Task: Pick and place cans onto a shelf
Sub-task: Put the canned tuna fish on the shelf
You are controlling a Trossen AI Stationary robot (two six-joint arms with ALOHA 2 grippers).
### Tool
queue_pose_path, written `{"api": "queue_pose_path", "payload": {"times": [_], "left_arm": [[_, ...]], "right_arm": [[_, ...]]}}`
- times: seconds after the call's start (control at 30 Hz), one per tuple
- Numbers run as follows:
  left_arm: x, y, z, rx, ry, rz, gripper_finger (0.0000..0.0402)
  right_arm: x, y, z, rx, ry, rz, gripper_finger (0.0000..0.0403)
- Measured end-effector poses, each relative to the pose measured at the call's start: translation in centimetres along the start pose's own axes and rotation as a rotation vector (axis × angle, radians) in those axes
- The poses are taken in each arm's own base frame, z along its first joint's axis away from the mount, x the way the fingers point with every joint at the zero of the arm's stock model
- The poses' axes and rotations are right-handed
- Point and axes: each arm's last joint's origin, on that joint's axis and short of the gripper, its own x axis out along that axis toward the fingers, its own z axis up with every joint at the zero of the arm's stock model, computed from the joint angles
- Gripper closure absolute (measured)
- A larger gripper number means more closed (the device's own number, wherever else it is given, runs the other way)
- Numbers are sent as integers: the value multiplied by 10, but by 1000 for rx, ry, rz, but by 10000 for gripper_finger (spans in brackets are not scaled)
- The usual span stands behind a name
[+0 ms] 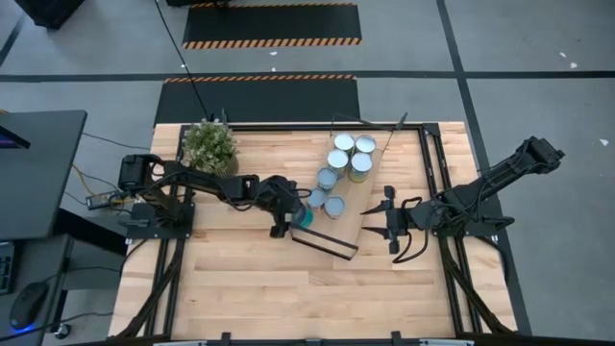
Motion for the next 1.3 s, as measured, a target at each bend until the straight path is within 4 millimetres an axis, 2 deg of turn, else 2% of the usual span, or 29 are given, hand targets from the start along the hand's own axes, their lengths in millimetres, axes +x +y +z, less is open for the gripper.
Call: {"api": "queue_pose_path", "payload": {"times": [0.63,0.77,1.03,1.3], "left_arm": [[2,-5,0,-20,5,20,98],[3,-8,0,-11,17,62,80],[4,-18,2,20,19,56,9],[-1,-17,2,-8,36,55,4]], "right_arm": [[0,0,0,-1,0,0,218],[0,0,0,-6,0,0,218],[0,-1,0,-23,2,-16,218],[0,-1,0,-20,3,-21,218]]}}
